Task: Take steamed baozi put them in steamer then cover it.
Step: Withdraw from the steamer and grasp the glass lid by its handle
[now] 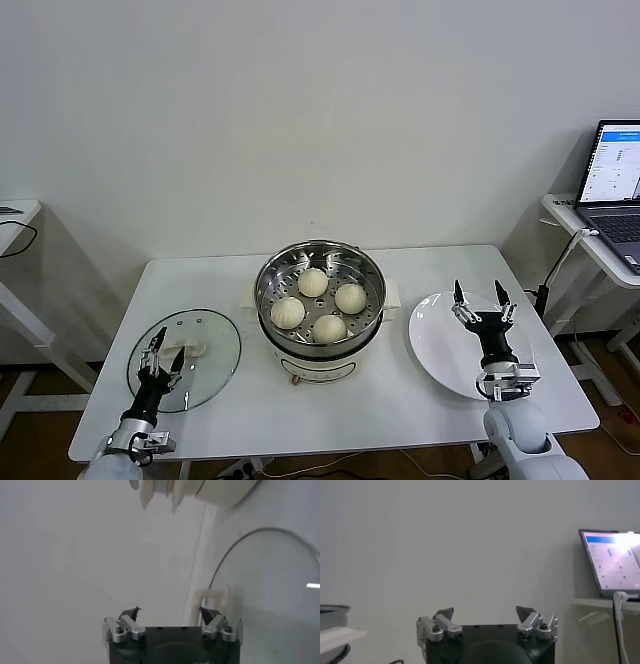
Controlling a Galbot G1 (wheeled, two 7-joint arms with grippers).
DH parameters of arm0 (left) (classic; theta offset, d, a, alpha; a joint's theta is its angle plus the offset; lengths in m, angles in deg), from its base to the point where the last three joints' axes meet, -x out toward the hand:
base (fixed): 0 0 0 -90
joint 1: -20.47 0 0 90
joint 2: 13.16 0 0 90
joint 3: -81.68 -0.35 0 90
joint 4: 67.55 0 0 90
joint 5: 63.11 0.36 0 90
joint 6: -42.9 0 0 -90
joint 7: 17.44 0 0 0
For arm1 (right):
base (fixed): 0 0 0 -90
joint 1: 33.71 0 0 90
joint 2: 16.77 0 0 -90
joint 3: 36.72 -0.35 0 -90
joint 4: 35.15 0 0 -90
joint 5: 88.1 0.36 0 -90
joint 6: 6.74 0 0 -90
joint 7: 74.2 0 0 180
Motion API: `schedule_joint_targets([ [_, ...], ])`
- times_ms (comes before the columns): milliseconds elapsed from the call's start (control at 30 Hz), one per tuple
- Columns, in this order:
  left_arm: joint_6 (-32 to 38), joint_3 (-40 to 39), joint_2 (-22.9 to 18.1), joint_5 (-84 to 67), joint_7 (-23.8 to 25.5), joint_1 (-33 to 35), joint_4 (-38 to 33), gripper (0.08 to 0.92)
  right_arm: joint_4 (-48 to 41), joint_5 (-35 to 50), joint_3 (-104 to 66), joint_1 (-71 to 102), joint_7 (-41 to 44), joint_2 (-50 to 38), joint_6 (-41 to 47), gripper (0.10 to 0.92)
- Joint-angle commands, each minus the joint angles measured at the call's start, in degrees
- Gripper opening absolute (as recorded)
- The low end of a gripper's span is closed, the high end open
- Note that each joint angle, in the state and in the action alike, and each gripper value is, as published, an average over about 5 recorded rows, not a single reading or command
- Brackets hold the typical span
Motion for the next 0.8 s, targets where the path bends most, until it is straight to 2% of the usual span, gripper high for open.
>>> schedule_joint_targets([
  [33, -2.60, -0.57, -0.26, 2.00, -1.02, -2.41, 2.38, 0.823, 0.14, -0.55, -0.74, 0.87, -0.05, 0.64, -0.16, 0.823],
  [800, -6.59, -1.58, -2.16, 3.18, -0.25, -5.38, 4.62, 0.811, 1.27, -0.95, -1.04, 1.33, -0.31, 0.59, -0.12, 0.823],
])
